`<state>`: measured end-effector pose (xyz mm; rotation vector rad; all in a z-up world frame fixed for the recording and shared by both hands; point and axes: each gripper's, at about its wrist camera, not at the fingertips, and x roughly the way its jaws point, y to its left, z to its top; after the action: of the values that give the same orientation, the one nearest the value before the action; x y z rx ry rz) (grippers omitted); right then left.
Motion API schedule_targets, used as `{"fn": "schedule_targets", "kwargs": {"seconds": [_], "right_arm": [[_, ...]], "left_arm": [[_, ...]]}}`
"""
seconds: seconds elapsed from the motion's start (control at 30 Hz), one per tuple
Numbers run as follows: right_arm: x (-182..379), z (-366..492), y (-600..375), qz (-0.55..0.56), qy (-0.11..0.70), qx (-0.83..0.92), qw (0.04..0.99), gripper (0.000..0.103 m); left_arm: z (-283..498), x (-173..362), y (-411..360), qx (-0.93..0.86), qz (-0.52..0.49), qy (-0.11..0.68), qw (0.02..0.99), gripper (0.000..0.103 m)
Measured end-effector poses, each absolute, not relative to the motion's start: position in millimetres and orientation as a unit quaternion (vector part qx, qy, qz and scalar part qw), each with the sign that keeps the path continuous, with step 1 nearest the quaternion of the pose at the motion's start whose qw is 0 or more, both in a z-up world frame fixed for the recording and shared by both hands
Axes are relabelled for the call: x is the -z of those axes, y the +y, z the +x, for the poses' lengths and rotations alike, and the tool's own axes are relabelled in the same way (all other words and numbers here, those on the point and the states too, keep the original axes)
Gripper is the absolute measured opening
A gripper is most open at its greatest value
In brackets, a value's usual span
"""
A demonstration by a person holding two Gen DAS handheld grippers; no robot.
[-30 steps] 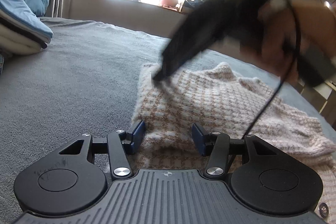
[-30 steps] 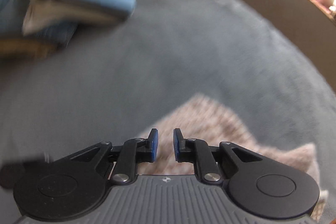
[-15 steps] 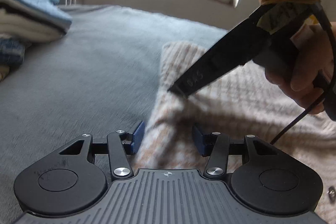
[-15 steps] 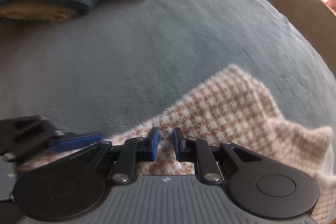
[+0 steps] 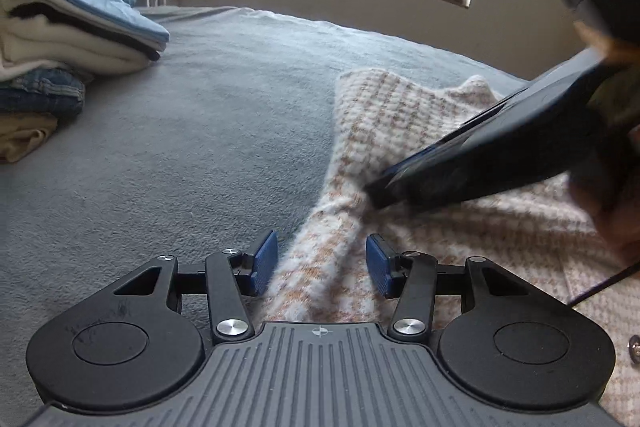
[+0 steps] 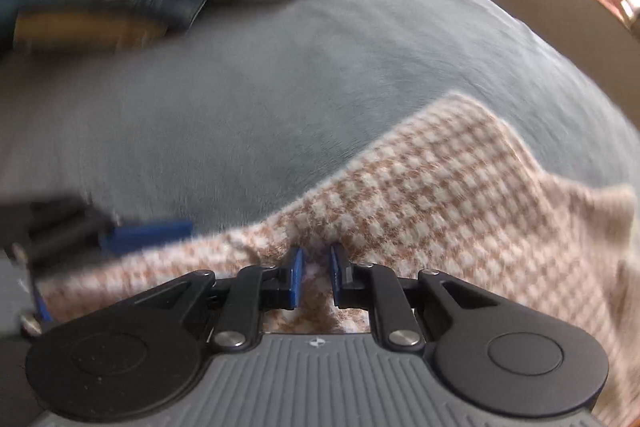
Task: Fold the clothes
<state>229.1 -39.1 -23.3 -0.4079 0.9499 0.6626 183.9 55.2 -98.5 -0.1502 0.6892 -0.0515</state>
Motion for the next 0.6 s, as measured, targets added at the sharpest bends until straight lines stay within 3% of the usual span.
{"fn": "schedule_targets", "kwargs": {"seconds": [0.27, 0.4, 0.6], "right_arm": [[-22, 191, -150, -0.086, 0.445, -0.201, 0.868, 0.017], [-21, 166, -239, 0.016, 0.450, -0.088, 0.888, 0.017], [-6, 131, -313, 0.052, 0.441, 0.046, 0.895, 0.017]], "left_arm": [[172, 88, 65, 0.010, -0.079, 0.345, 0.935, 0.050], [168, 82, 61, 0.017, -0.066, 0.344, 0.936, 0.050], [176, 61, 51, 0.025, -0.037, 0.327, 0.944, 0.051]]}}
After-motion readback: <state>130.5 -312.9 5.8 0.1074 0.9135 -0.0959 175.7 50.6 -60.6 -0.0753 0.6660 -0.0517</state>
